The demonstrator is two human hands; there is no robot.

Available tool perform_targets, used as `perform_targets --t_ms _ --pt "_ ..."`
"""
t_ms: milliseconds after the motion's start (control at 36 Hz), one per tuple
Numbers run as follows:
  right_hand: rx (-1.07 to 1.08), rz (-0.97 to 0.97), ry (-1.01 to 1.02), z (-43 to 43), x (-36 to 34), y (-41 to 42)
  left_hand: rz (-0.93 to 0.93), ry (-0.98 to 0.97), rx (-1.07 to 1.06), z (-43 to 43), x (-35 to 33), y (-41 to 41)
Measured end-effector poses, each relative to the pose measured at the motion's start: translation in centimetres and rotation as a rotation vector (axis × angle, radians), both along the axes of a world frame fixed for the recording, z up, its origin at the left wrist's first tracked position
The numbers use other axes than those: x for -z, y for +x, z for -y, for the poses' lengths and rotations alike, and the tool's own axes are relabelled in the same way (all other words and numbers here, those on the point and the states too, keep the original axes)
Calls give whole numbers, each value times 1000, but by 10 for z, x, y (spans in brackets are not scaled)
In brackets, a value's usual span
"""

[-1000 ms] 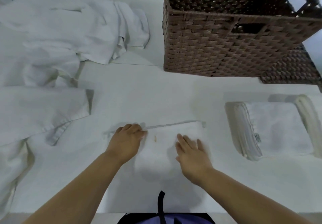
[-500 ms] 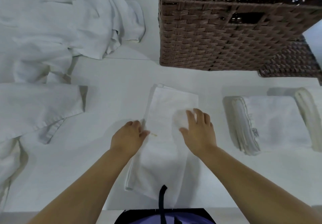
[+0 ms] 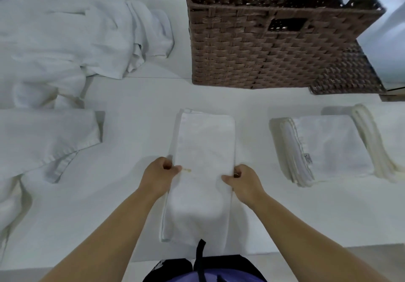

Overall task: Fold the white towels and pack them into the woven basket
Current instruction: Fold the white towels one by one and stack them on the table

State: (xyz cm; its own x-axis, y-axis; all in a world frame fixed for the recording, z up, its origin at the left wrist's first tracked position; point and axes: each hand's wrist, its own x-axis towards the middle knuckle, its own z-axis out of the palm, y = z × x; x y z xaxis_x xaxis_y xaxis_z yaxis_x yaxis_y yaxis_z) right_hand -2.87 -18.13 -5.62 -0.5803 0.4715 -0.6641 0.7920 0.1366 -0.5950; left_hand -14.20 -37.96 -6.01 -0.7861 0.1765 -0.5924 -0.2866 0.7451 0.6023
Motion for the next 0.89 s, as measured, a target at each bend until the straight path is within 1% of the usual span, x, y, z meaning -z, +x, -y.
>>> perform_targets --t_ms 83,139,194,250,306,361,417,528,583,611,639,694,750,806,889 --pt "160 -120 -100 -2 -11 0 -3 140 -147 3 -12 0" --pt "220 -220 -132 -3 -21 1 -23 256 -223 5 -23 0" --pt "201 -314 -125 -4 -33 2 -69 340 -187 6 -35 1" --pt "119 -384 -86 -7 -45 3 -126 381 -111 7 -48 2" --pt "16 -407 -37 -8 -57 4 -147 420 -59 8 -62 3" --pt "-81 -386 34 -8 -67 5 -172 390 28 9 -73 5" --pt "-148 -376 151 -8 -77 6 -247 302 131 10 -83 9" --pt "-240 -482 338 -7 -94 11 -490 211 261 11 -100 17" --pt "-266 -533 382 -7 -101 16 -590 183 316 14 -105 21" --pt "-278 -556 376 -8 -104 19 -604 185 320 16 -107 23" --pt "-288 -573 349 -10 -106 22 -595 192 321 18 -109 24" --pt "-275 -566 219 -13 -108 28 -571 230 362 23 -111 26" --pt "-261 -536 106 -15 -109 32 -494 280 397 27 -114 25" --pt "-238 -499 75 -16 -107 32 -382 310 380 29 -115 24" --pt "-181 -474 48 -16 -104 29 -289 330 300 28 -108 21"
